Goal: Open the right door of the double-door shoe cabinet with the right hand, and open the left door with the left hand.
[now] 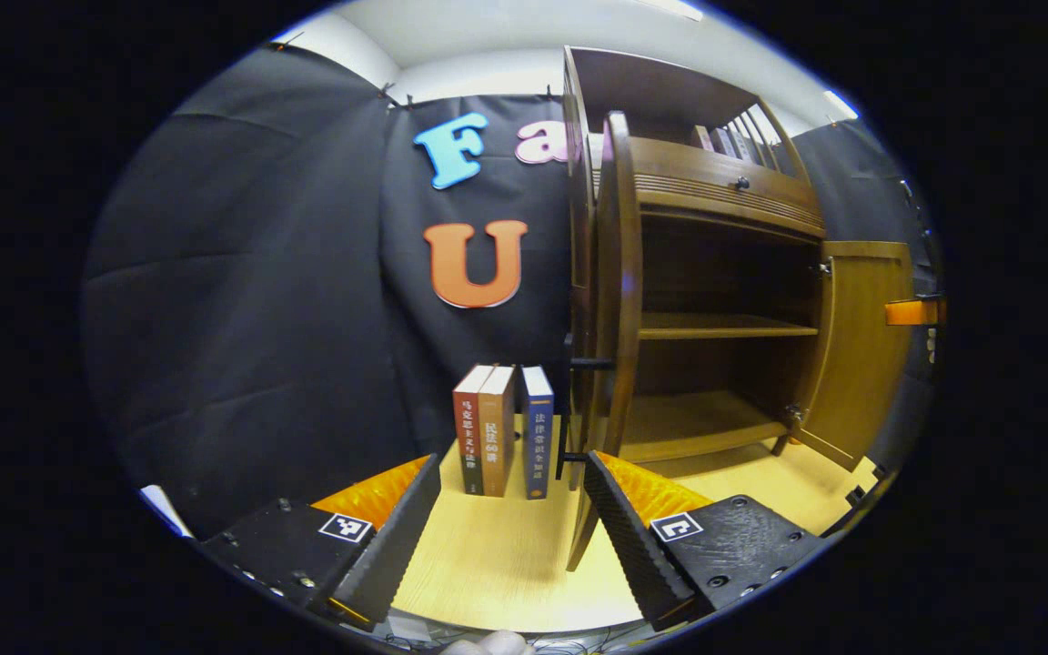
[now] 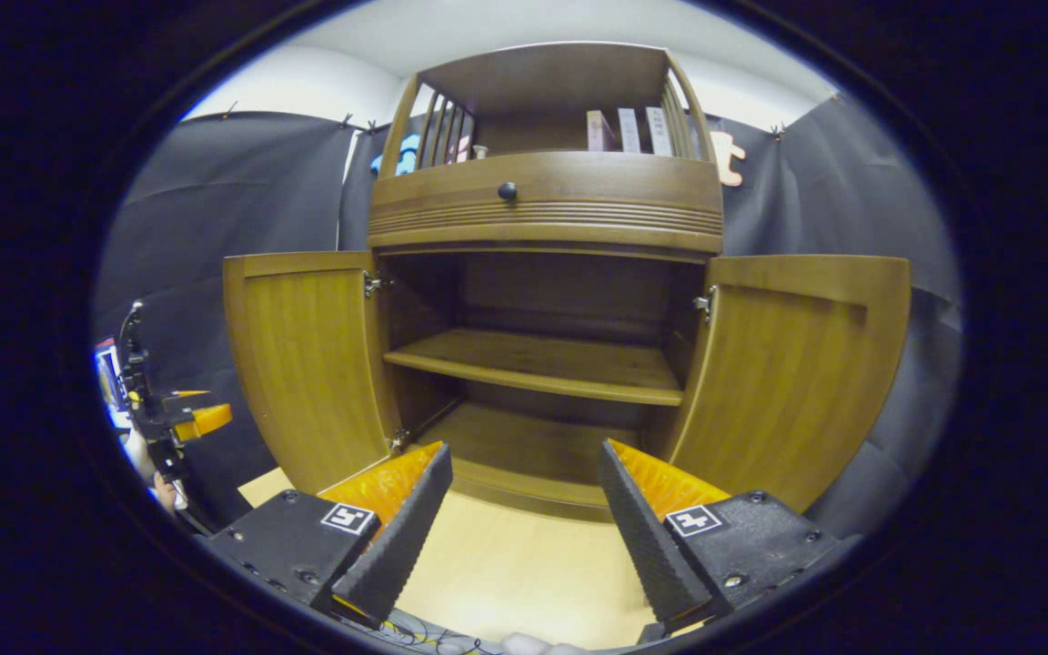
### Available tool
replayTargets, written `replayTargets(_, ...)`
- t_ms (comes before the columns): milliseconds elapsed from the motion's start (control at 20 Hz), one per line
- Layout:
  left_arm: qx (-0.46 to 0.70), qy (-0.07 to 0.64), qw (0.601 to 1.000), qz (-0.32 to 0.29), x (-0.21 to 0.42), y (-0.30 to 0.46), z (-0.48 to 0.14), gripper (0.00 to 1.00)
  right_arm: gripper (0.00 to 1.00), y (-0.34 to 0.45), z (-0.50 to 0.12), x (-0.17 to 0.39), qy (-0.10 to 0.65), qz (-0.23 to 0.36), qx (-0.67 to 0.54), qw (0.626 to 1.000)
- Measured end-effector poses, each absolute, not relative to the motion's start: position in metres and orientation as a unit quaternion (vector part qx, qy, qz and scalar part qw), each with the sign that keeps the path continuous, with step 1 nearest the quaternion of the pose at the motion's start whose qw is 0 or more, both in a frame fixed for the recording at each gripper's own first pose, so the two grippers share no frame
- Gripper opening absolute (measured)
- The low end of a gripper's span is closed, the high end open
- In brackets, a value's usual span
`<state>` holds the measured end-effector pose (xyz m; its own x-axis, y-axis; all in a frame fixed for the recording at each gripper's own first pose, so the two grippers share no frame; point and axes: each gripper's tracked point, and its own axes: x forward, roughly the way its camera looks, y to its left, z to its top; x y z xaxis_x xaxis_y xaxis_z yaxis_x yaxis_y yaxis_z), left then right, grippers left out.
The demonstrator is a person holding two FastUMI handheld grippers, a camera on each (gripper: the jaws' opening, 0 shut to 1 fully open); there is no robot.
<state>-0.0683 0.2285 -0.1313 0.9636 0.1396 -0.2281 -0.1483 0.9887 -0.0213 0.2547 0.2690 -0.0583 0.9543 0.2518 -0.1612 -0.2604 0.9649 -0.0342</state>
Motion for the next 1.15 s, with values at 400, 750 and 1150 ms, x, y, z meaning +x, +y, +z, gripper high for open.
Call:
replayTargets(400, 0.001, 0.076, 0.986, 0.149, -0.083, 0.130, -0.038, 0.96, 1.00, 0.221, -0.028, 0.245, 0.033, 0.104, -0.003, 0.994)
replayTargets(750, 0.018, 0.062, 0.994, 0.085, -0.063, 0.023, -0.003, 0.96, 1.00, 0.183, -0.017, 0.221, 0.006, 0.057, 0.018, 0.998)
replayTargets(1150, 0.011, 0.040, 0.999, 0.020, -0.059, -0.045, 0.011, 0.96, 1.00, 0.152, -0.025, 0.195, 0.001, 0.003, 0.026, 1.000)
